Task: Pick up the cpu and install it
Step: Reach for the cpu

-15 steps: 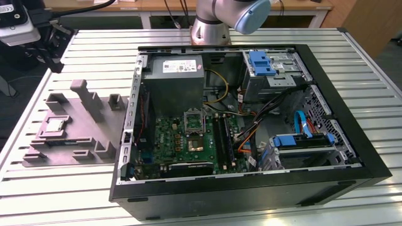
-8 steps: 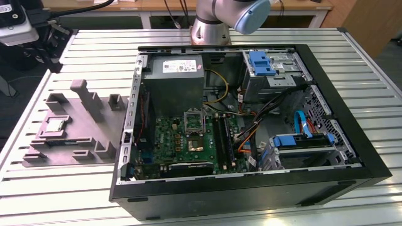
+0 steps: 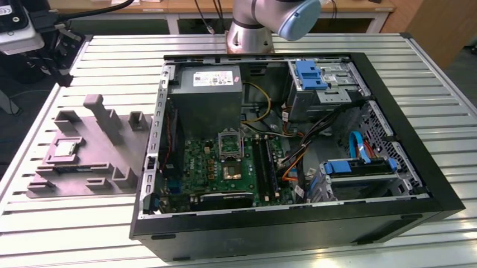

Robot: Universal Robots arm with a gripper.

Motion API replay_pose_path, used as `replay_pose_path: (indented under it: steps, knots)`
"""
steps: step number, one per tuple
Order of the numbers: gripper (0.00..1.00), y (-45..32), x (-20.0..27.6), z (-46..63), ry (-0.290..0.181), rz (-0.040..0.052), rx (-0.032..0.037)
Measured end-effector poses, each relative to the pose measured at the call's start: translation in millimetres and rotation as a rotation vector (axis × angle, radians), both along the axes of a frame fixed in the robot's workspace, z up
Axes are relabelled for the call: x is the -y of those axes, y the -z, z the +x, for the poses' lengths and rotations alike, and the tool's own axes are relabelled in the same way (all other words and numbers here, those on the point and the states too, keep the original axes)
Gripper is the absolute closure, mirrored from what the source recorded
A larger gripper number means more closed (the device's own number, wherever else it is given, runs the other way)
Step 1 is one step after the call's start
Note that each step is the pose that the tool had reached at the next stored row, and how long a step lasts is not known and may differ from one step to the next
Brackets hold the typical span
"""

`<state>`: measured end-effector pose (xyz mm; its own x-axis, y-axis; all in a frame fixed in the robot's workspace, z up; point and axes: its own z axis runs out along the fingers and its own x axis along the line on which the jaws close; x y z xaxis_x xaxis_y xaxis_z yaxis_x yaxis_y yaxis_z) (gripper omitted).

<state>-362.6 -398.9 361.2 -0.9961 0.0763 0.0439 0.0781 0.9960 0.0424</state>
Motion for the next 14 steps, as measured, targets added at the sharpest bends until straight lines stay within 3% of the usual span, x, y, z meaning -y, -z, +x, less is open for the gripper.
replay_pose_path:
  steps: [14]
  knots:
    - [0.89, 0.3, 0.0, -9.1, 0.000, 0.0000, -0.0001]
